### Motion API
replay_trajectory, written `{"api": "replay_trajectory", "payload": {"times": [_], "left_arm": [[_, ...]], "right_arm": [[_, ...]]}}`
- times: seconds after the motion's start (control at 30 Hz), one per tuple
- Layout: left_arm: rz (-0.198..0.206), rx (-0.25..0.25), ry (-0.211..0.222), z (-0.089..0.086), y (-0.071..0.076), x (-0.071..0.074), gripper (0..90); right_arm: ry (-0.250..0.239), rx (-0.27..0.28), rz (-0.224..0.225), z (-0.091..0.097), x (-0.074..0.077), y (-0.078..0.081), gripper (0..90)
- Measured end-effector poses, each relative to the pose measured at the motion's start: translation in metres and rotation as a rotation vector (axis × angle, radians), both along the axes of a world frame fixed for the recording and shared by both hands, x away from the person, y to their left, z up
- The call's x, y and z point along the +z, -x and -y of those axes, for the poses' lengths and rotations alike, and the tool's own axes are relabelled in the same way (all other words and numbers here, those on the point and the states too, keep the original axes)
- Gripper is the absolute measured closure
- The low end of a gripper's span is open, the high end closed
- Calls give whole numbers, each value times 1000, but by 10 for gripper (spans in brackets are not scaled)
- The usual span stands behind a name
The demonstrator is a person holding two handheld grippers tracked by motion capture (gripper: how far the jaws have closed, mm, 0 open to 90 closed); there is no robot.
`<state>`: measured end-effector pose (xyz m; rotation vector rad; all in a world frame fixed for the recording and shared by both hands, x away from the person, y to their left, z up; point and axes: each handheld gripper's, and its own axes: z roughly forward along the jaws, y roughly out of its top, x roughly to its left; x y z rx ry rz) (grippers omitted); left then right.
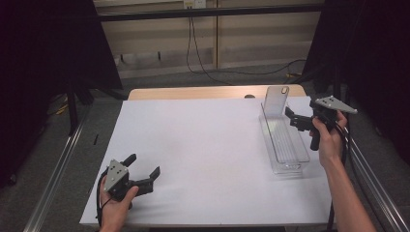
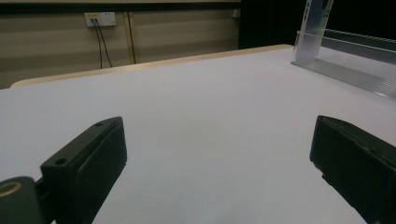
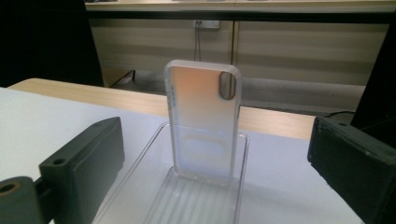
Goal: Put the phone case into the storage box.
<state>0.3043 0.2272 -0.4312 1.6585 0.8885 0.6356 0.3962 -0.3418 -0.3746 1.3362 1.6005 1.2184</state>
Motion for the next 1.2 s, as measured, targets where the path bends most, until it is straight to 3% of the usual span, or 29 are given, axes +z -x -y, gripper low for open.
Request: {"api": "replay_trajectory", "payload": {"times": [0.1,0.2,0.67,1.07,1.2], "left_arm": [[-1,2,6,0,0,0,39],[-1,2,7,0,-1,0,40],[2,12,11,-1,1,1,39],[12,26,25,-2,4,2,39],[11,29,27,-2,4,3,39]], "right_arm": [[20,13,1,-2,0,8,16],[3,38,28,-2,1,16,1],[27,-4,110,-10,0,46,0],[26,-20,114,-17,-9,75,0],[23,-9,97,-20,-12,85,0]]}}
